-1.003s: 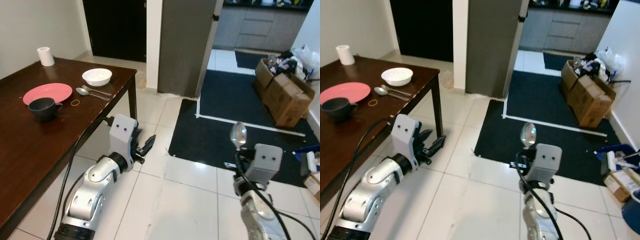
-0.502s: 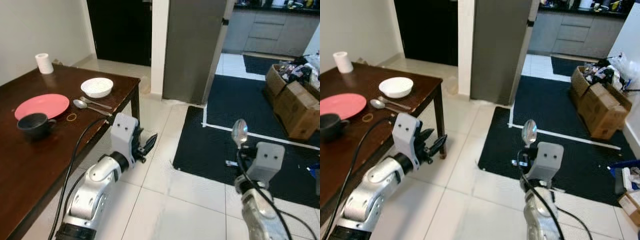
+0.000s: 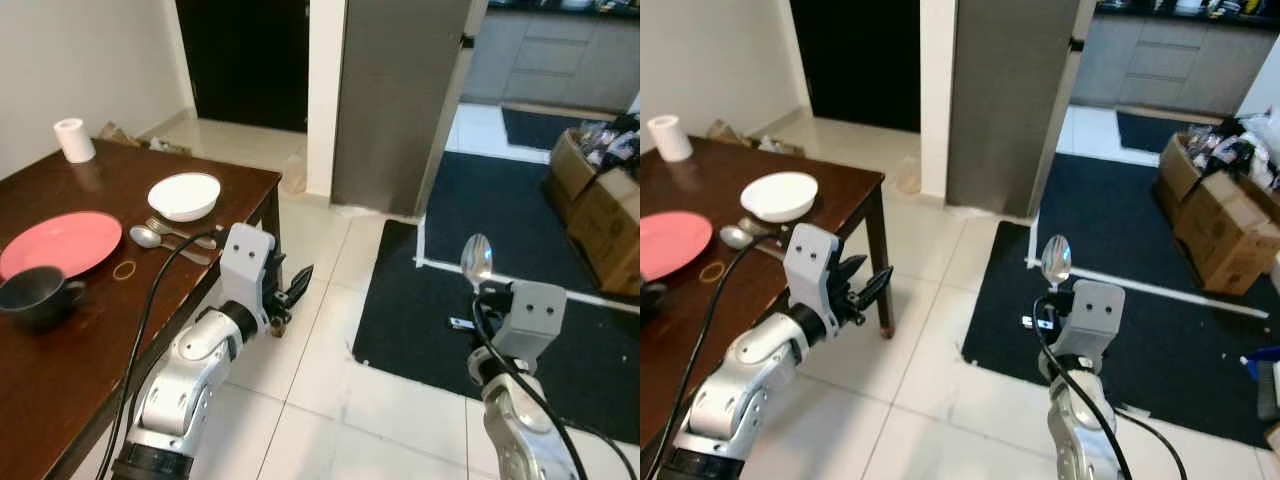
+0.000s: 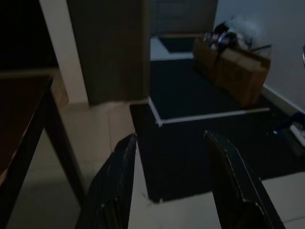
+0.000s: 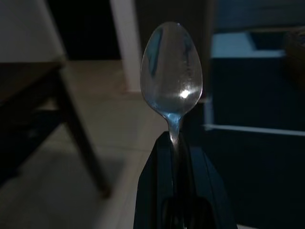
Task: Setting the table
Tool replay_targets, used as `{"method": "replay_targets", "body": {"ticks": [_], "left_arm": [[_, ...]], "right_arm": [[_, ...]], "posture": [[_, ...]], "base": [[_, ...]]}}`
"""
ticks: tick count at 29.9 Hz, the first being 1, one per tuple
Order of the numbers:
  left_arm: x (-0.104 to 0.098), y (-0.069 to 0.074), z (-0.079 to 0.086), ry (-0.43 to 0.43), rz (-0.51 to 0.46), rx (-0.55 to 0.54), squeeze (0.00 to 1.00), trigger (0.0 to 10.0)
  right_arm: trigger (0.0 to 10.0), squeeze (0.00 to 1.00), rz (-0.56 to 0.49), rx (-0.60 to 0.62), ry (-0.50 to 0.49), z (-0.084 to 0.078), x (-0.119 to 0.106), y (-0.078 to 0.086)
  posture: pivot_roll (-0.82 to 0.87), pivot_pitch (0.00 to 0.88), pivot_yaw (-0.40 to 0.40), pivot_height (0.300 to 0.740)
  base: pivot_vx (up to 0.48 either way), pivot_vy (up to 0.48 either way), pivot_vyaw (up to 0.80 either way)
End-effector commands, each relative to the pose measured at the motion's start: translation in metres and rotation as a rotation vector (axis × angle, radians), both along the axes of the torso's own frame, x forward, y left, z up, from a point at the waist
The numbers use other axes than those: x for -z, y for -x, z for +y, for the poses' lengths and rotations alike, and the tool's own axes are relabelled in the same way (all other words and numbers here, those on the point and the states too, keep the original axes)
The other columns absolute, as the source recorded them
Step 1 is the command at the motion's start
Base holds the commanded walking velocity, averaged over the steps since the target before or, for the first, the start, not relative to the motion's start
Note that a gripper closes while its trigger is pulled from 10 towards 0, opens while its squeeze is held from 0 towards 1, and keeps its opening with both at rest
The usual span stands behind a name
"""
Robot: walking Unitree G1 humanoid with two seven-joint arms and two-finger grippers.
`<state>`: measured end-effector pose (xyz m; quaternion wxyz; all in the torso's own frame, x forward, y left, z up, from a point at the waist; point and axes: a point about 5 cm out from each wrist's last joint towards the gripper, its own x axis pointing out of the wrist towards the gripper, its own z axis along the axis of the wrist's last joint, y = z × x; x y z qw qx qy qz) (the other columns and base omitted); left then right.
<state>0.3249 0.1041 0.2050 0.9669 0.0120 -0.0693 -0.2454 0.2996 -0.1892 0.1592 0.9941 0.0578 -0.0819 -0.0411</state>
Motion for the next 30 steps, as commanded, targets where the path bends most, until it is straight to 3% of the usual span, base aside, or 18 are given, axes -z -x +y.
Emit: {"method": "replay_targets", "body": {"ticks": [1,3,11,18,22,30], "left_arm": [[0.001,0.001,0.005,0.008,-0.001,-0.021,0.0,10.0],[0.001,0.003,0.005,0.009,-0.002,-0.02,0.0,10.0],[0.002,0.002,0.004,0.01,-0.002,-0.039,0.0,10.0],[0.012,-0.002,0.009,-0.023,0.037,-0.155,0.0,10.0],[0.025,0.0,0.016,-0.107,0.05,-0.243,0.0,10.0],[0.039,0.006,0.023,-0.126,0.103,-0.315,0.0,10.0]], "right_arm": [[10.0,0.0,-0.017,-0.051,-0.003,0.008,-0.002,0.001],[10.0,0.05,-0.024,-0.102,0.008,0.015,-0.003,0.002],[10.0,0.04,-0.023,-0.153,-0.004,0.021,-0.003,0.002],[10.0,0.0,-0.034,-0.403,-0.047,0.05,-0.005,0.014],[10.0,0.0,-0.038,-0.486,-0.086,0.063,-0.006,0.019],[10.0,0.0,-0.043,-0.497,-0.1,0.064,-0.007,0.018]], "posture": [[0.05,0.057,0.074,0.74],[0.05,0.057,0.074,0.74],[0.05,0.049,0.072,0.74],[0.05,0.057,0.075,0.74],[0.05,0.057,0.075,0.74],[0.06,0.061,0.078,0.74]], "base": [[0.0,0.0,0.8],[0.0,0.0,0.8],[0.0,0.0,0.79],[0.0,0.0,0.79],[0.0,0.0,0.79],[0.0,0.0,0.79]]}}
